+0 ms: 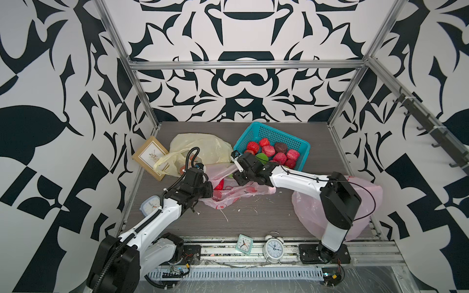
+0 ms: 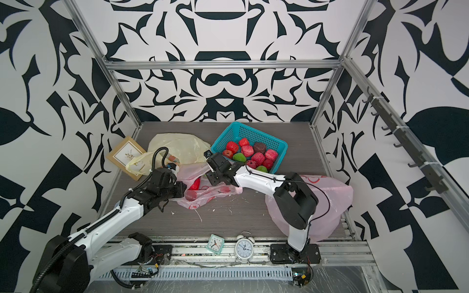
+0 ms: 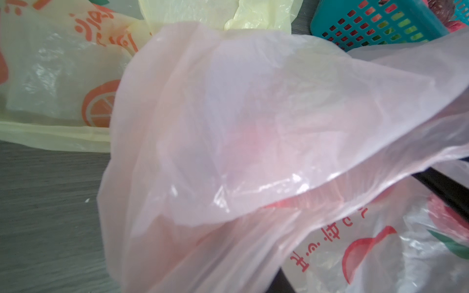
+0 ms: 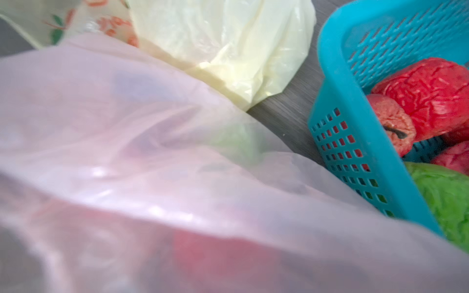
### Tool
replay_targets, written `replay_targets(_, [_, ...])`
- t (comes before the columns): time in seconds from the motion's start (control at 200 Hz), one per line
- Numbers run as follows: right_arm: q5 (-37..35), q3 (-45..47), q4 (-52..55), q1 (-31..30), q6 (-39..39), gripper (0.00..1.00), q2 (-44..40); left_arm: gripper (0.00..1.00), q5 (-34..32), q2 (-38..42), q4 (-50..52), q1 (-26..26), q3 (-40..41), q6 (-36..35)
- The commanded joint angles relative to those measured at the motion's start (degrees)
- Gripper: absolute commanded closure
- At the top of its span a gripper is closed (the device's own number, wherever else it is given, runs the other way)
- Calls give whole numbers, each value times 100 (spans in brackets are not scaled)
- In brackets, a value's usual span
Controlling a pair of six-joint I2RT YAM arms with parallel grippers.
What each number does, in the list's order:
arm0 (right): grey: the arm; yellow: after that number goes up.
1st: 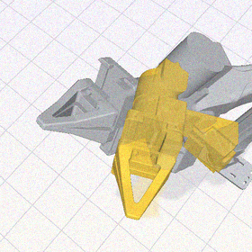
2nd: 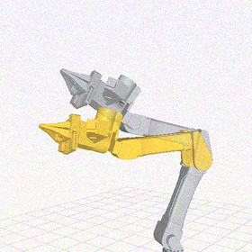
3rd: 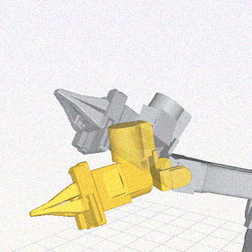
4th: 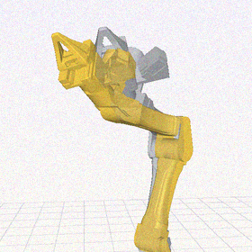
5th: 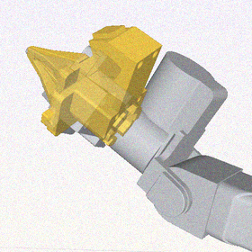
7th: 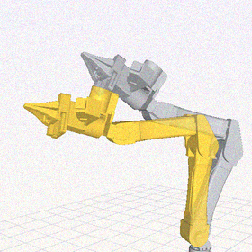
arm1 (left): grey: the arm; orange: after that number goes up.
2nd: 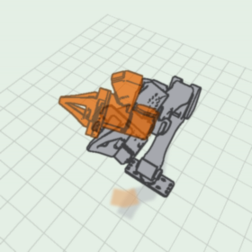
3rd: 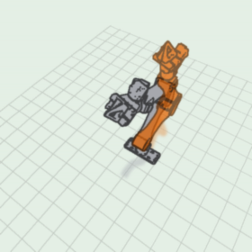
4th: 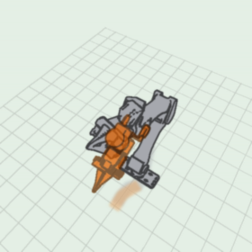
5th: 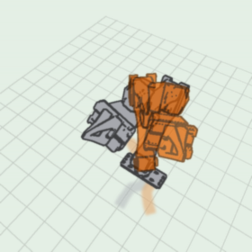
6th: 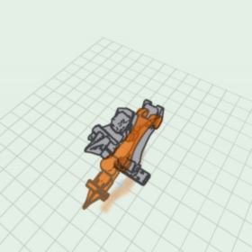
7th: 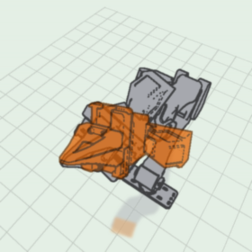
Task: Untie the knot of a plastic bag & take out the apple
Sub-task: Pick up the apple from the plastic bag.
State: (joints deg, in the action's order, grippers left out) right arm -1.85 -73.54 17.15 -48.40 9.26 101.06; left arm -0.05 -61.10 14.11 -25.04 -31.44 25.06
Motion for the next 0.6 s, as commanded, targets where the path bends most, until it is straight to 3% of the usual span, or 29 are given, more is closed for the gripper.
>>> replay_targets(0.0, [1280, -335, 917, 93, -224, 55, -459, 80, -29, -49, -184, -10, -257, -75])
replay_targets(0.195, [2966, -400, 1267, 307, -280, 56, -1023, 77, -25, 37, -198, -10, -398, -180])
replay_targets(0.35, [4624, -297, 128, 560, 277, 56, -1424, 75, 4, 174, -222, -18, -322, -297])
replay_targets(0.465, [4614, -404, -507, 769, 710, 56, -1503, 74, 152, 316, -315, -68, -215, -415])
replay_targets(0.595, [3570, -557, -724, 1165, 806, 55, -1539, 70, 135, 529, -365, -346, -166, -674])
